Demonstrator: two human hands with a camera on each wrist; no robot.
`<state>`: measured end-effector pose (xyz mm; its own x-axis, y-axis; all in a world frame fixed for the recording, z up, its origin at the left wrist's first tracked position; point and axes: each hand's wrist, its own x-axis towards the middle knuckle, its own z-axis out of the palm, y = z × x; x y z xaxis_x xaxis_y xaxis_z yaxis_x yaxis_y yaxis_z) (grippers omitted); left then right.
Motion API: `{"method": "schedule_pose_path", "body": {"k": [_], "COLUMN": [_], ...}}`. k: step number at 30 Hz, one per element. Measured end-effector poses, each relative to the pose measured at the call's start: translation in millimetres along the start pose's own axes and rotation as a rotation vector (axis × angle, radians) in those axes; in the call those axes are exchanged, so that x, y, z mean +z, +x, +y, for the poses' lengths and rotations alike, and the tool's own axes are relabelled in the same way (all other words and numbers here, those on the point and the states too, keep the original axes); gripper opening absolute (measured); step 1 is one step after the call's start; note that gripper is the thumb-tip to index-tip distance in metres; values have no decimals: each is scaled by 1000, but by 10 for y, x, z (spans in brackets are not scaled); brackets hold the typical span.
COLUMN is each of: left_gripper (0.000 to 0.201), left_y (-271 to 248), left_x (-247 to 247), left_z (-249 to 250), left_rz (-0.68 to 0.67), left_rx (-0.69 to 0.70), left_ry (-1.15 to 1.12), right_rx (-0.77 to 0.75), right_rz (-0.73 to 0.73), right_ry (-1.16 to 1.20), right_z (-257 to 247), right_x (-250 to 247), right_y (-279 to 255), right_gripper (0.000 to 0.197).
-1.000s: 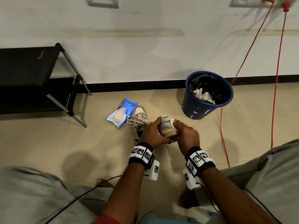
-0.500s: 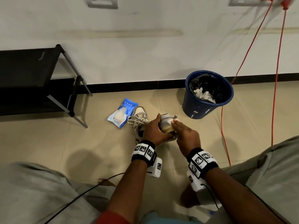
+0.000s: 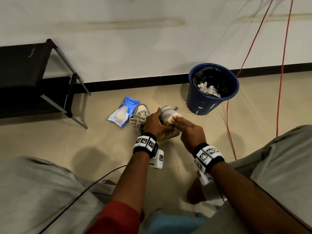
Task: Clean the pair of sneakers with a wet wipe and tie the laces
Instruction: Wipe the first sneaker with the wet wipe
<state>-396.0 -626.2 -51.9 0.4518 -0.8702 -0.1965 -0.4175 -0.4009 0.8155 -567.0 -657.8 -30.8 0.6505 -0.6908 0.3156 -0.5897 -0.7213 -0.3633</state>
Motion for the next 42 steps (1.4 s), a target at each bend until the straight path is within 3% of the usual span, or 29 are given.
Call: {"method": "schedule_pose_path", "body": {"k": [2, 5, 8, 11, 15, 18, 22, 25, 29, 30, 34, 36, 40, 42], "left_gripper": [117, 121, 120, 115, 102, 104, 108, 107, 98, 95, 116, 121, 111, 110], "left_y": [29, 81, 91, 75, -33, -42, -87, -136, -211, -229, -292, -323, -383, -410], "left_x": [4, -1, -9, -30, -33, 39, 41, 36, -52, -76, -144, -155, -211, -222], "left_z": [-36, -62, -45, 14, 127, 104, 69, -57, -205, -210, -142, -86, -114, -148], "left_rz": [9, 6, 5, -8, -52, -61, -26, -32, -60, -66, -97, -122, -128, -119], "left_rx": [0, -12, -3, -16, 10, 28, 41, 37, 49, 66, 82, 58, 60, 55], "left_ry": [17, -5, 9, 18, 43, 44, 27, -31, -97, -64, 170, 265, 340, 341], "right_rx": [103, 22, 127, -39, 97, -125, 96, 13, 446, 466, 281, 287, 279, 409], "right_rz": [50, -6, -10, -69, -64, -244, -132, -140, 173, 188, -37, -101, -76, -74], "right_ry": [17, 27, 81, -1, 63, 9, 34, 89, 315, 318, 275, 371, 389, 429], "right_z": [-2, -8, -18, -77, 117, 8, 137, 96, 401, 432, 65, -112, -207, -117], "right_x": [-9, 0, 19, 38, -20, -37, -49, -42, -105, -116, 16, 145, 279, 296], "right_y": [17, 70, 115, 152, 367, 346, 441, 381, 622, 634, 491, 374, 228, 237], "right_gripper": [45, 43, 45, 45, 35, 35, 43, 41, 33, 30, 27, 31, 36, 37]}}
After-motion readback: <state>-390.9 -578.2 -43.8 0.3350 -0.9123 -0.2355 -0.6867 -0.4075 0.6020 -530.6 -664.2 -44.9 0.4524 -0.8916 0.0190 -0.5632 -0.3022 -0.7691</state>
